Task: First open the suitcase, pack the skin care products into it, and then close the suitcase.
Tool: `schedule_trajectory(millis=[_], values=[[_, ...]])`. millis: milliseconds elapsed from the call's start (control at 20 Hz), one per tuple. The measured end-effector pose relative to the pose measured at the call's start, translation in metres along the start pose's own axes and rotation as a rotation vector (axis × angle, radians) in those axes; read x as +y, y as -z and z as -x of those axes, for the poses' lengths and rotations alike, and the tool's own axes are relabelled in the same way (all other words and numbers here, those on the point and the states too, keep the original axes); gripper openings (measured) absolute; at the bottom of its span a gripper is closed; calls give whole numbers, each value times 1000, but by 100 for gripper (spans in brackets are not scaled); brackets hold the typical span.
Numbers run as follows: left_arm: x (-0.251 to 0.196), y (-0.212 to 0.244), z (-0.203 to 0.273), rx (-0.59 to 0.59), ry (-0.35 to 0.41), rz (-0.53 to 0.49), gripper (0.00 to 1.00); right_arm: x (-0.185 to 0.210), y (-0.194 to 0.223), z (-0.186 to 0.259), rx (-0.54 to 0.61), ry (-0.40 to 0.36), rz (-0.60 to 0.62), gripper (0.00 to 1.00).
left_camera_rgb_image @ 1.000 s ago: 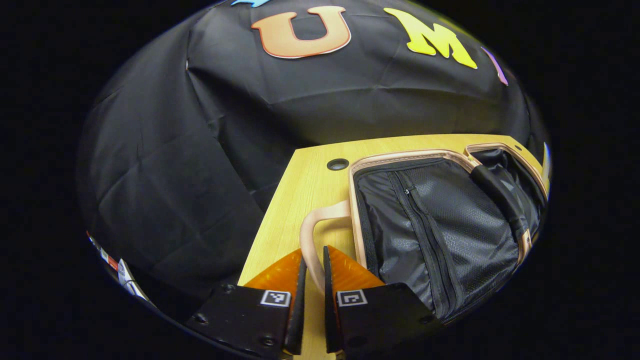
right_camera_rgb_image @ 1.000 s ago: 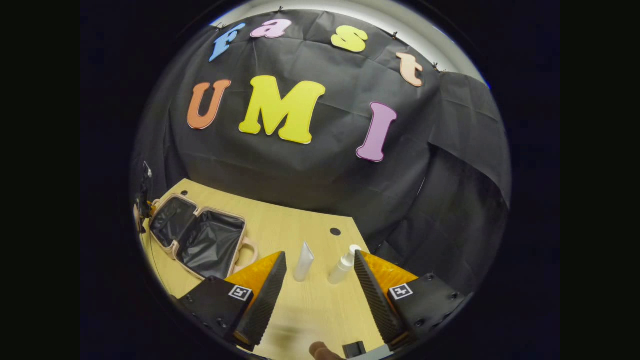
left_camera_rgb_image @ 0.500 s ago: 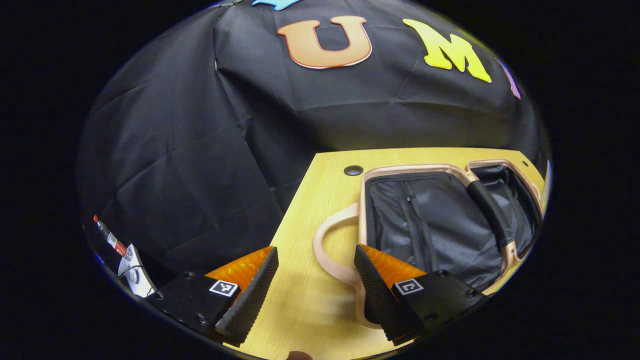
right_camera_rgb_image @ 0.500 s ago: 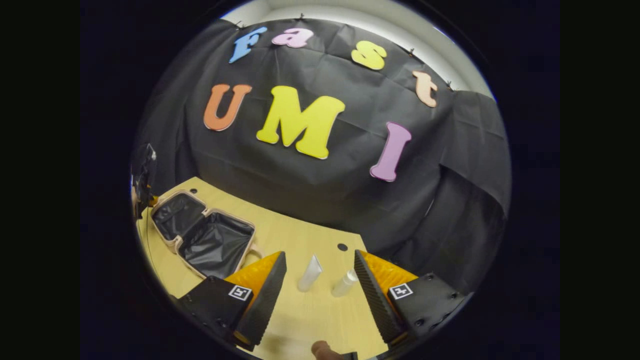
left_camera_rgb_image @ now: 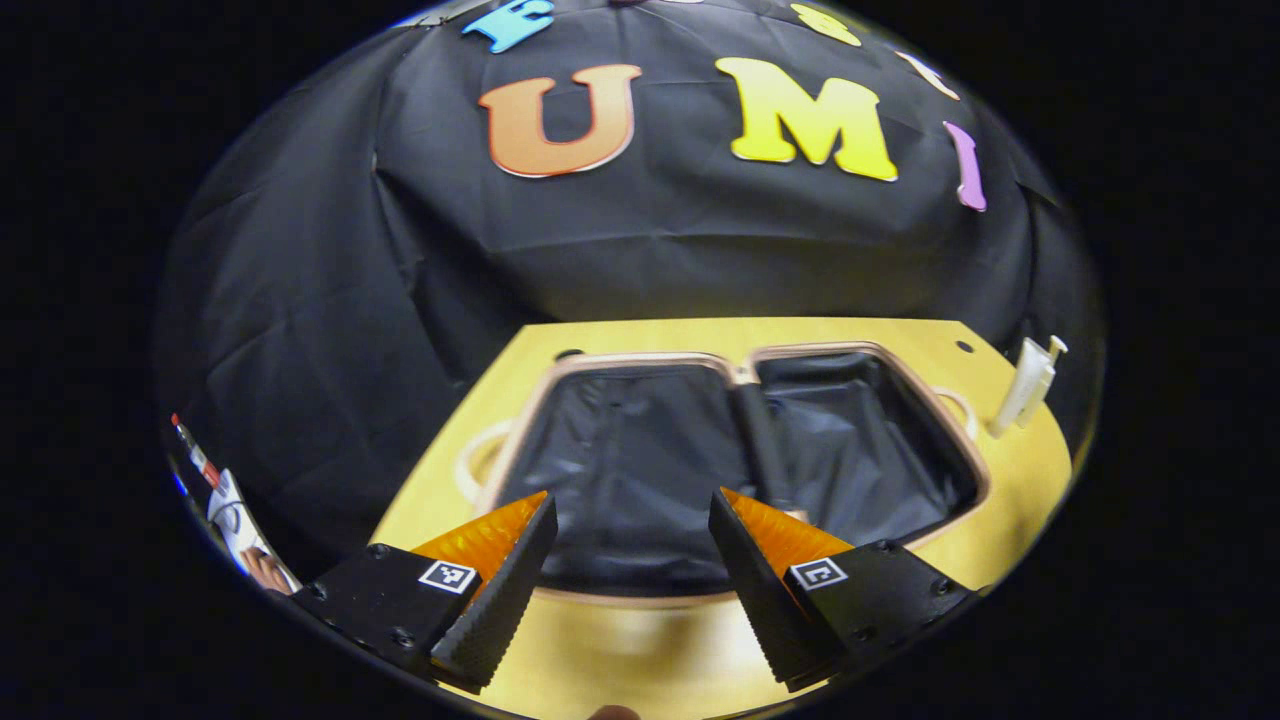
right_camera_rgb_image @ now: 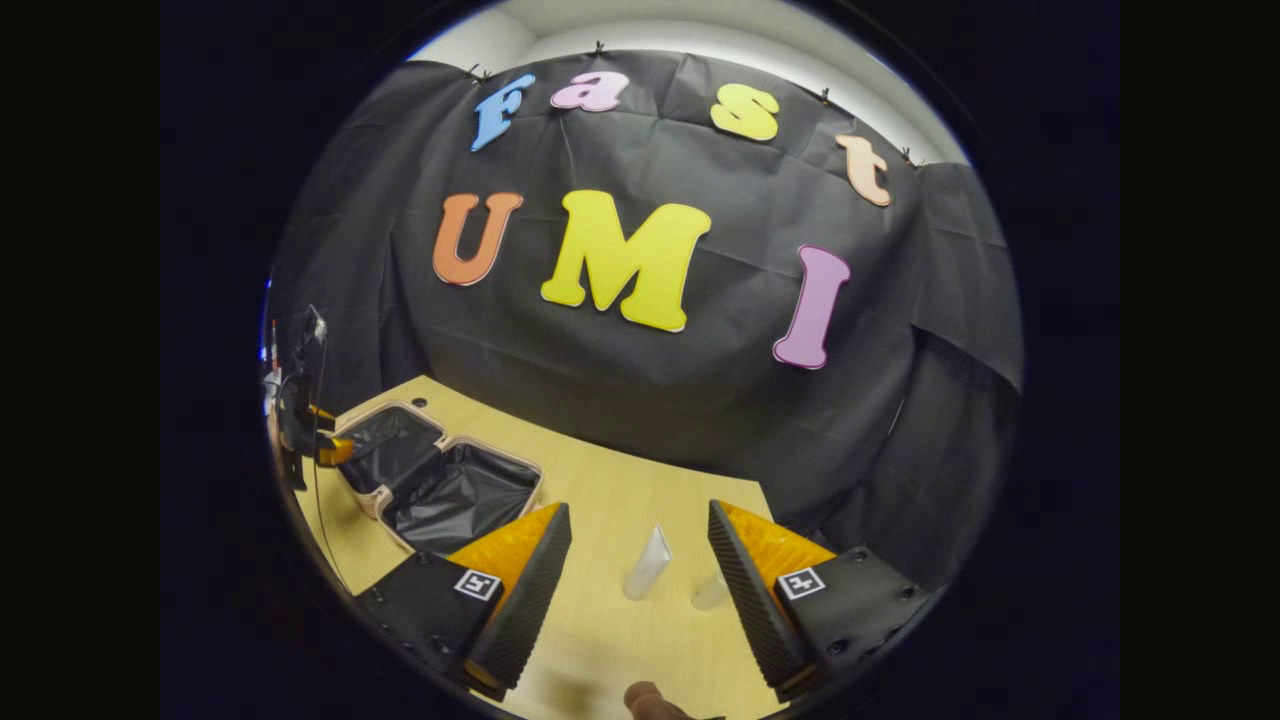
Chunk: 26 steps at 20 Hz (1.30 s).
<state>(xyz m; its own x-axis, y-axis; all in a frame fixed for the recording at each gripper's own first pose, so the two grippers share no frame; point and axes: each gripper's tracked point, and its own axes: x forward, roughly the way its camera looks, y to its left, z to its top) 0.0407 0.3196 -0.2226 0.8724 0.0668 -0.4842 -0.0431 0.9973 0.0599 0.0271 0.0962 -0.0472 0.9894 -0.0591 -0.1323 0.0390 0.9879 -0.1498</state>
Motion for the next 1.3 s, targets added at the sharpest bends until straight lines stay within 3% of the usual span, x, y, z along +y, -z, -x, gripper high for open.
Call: schedule_trajectory(millis=[150, 400, 750, 950, 1100, 1300], values=[[-86, 12, 18, 34, 111, 17, 98, -27, 20, -3, 24, 3, -18, 82], [-193, -6, 23, 8, 225, -66, 98, -78, 57, -11, 88, 37, -49, 82], [-340, -19, 8, -10, 451, -189, 98, -137, 89, -19, 138, 70, -74, 81], [-413, -11, -9, 22, 549, -209, 98, -166, 110, -20, 181, 72, -76, 82], [-456, -3, -33, 48, 571, -217, 99, -183, 129, -22, 224, 65, -79, 82], [-488, -11, -72, 48, 545, -199, 99, -202, 152, -31, 272, 40, -78, 81]])
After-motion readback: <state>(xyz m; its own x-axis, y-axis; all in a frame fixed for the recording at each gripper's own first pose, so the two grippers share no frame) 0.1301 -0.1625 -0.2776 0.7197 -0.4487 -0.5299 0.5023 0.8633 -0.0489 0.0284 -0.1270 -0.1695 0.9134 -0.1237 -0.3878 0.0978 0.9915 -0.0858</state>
